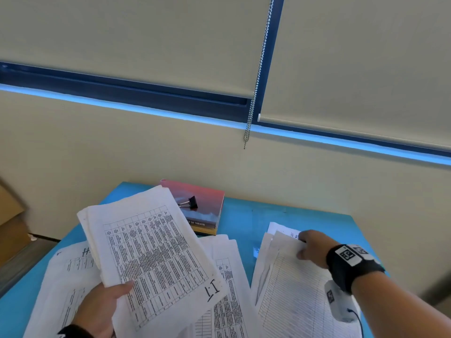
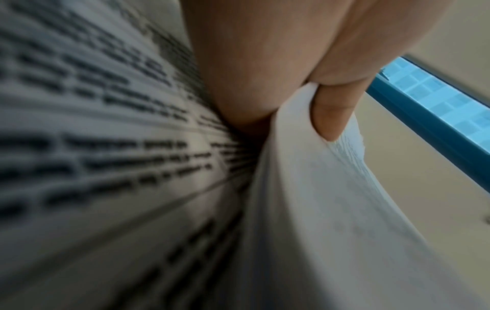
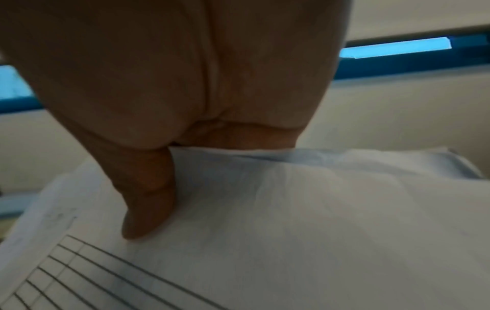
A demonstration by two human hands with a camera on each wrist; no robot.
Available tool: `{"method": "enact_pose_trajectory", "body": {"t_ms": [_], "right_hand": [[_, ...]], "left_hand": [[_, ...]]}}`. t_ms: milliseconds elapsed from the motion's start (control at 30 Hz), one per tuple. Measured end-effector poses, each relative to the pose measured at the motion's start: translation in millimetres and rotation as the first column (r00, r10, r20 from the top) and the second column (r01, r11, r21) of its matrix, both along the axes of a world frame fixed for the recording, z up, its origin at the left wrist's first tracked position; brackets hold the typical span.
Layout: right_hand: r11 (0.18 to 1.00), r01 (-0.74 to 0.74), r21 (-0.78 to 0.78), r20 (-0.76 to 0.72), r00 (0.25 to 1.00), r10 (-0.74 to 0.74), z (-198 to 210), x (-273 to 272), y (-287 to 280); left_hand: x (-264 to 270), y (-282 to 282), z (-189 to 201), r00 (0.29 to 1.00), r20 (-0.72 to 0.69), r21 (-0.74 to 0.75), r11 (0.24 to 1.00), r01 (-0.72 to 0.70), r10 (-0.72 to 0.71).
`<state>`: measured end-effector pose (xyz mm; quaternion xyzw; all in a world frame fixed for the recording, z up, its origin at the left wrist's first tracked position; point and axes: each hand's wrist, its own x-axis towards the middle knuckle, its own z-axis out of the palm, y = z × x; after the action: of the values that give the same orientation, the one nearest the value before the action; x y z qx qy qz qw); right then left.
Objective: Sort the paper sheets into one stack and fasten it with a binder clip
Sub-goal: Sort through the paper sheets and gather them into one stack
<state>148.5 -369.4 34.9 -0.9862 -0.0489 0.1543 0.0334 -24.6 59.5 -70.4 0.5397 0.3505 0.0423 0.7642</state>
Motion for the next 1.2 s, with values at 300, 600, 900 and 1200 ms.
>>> {"method": "enact_pose_trajectory", "body": {"t_ms": [300,600,900,1200], "right_hand": [[0.963,-0.257,-0.083,0.227,0.936,0.269,156.3,-62.9,32.7],[0.837,-0.522,-0.167,0.418,0.731,0.539,256.6,-113.7,93.1],[0.806,-0.569,-0.165,0.56,0.618,0.551,302.8,-120.8,123.6],[0.828,-0.529,-0.186,0.633,0.58,0.513,315.2,-137.4,131.6]], "left_hand": [[-2.1,-30.3,76.0,0.978,0.131,0.337,0.935,0.109,-0.161],[9.0,-62.0,153.1,0.905,0.1,0.685,0.688,0.239,-0.414],[-6.2,-90.9,188.1,0.839,0.205,0.76,0.622,0.188,-0.504],[-22.8,-106.8,212.0,0.79,0.396,0.574,0.797,0.184,-0.468]]}}
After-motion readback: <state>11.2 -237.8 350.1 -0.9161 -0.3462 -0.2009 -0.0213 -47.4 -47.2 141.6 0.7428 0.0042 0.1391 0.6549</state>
